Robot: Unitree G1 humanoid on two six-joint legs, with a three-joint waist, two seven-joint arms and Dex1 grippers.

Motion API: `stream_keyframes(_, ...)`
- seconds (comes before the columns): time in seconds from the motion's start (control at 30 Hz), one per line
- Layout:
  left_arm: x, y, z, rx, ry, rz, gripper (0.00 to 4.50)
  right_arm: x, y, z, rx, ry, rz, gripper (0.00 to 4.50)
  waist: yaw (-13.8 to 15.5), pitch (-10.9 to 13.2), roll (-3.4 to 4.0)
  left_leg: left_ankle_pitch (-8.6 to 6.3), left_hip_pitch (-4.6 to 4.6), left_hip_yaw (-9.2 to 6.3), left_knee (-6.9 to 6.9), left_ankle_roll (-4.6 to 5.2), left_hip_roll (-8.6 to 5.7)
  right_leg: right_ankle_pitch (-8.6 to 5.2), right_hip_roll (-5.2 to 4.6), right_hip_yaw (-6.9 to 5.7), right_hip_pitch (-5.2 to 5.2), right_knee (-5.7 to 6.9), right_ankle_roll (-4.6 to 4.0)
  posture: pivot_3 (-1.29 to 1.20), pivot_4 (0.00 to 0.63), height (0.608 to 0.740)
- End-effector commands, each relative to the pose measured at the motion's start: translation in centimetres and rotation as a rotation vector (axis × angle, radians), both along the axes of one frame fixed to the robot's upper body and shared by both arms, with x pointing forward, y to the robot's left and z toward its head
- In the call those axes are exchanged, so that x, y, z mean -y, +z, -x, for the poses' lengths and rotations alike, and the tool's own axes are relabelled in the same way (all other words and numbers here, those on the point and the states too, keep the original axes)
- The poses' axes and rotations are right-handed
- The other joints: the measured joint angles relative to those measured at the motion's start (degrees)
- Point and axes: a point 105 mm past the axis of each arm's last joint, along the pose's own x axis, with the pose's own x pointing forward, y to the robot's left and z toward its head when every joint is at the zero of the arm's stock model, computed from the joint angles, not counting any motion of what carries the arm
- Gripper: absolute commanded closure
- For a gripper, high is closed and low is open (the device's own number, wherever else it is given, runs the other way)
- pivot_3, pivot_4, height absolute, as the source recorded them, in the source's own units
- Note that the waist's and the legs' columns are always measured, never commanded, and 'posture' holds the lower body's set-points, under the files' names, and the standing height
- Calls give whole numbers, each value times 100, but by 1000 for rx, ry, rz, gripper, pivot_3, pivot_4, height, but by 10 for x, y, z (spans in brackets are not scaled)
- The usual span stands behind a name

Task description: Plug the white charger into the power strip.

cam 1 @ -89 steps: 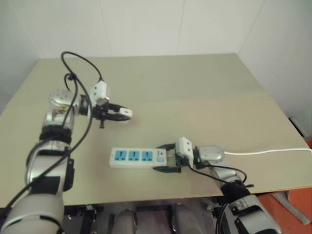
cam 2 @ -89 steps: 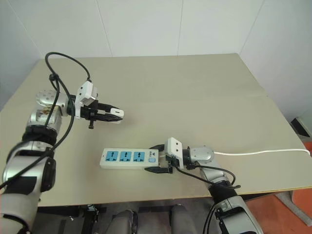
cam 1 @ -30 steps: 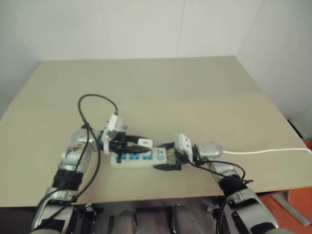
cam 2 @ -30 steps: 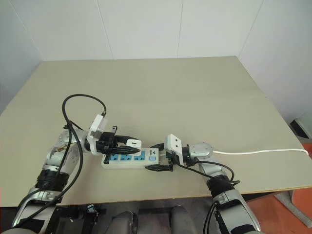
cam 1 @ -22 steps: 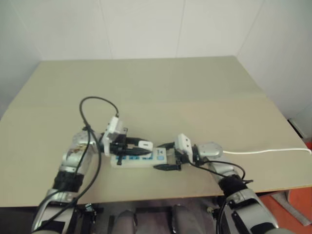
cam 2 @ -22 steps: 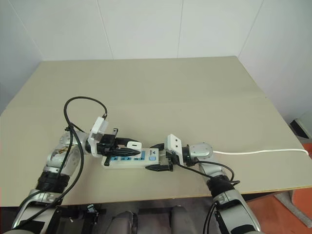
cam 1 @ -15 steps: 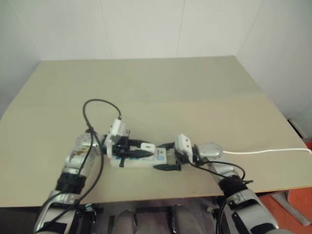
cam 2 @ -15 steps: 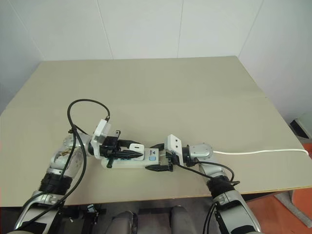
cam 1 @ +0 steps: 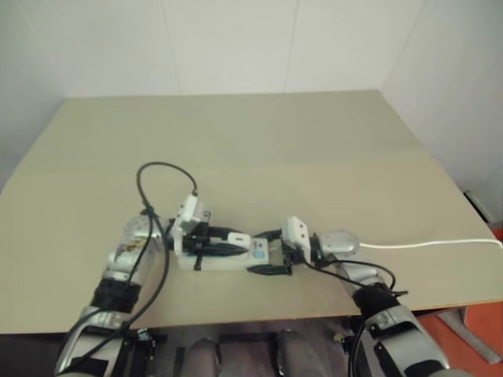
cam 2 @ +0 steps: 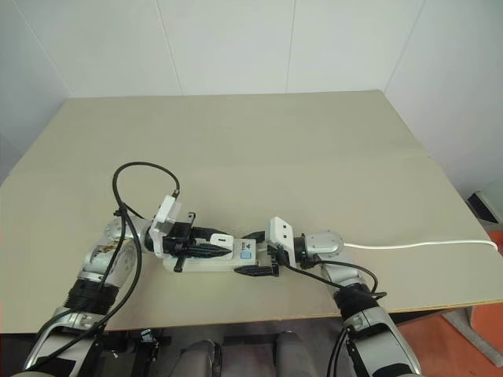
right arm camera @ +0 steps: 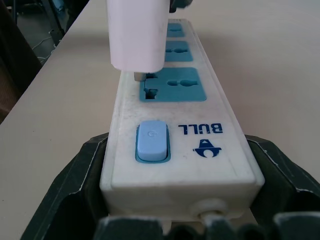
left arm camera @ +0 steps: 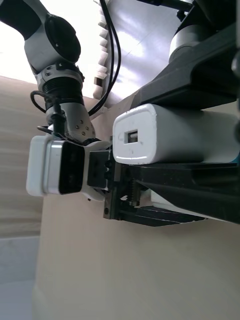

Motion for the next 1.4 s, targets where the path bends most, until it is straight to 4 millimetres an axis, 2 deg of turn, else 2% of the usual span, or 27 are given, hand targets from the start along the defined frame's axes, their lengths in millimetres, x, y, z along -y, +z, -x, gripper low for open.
stream_keyframes(0.03,-3,-1,-4,31,7,-25,3493,5,-21,4,-65,-22,60,1079,-1,0,0,0,0,0,0,0,0,0,0,0,0,0,0,0,150,740)
stream_keyframes(0.33,-2,-1,-10,37,41,-4,3493,6,-21,5,-67,-24,59,1079,2,0,0,0,1,0,0,0,0,-2,0,0,2,0,3,0,150,740)
stream_keyframes(1.0,9,-7,-4,13,-20,7,3493,8,-21,6,-67,-33,62,1079,45,0,0,0,0,0,-2,0,0,-8,-1,-1,2,-6,14,0,150,740)
stream_keyframes(1.4,3,-18,-10,21,-10,-50,3493,10,-20,5,-63,-46,63,1079,44,0,0,0,-3,0,-9,0,0,-10,-1,-2,1,-19,17,0,150,740)
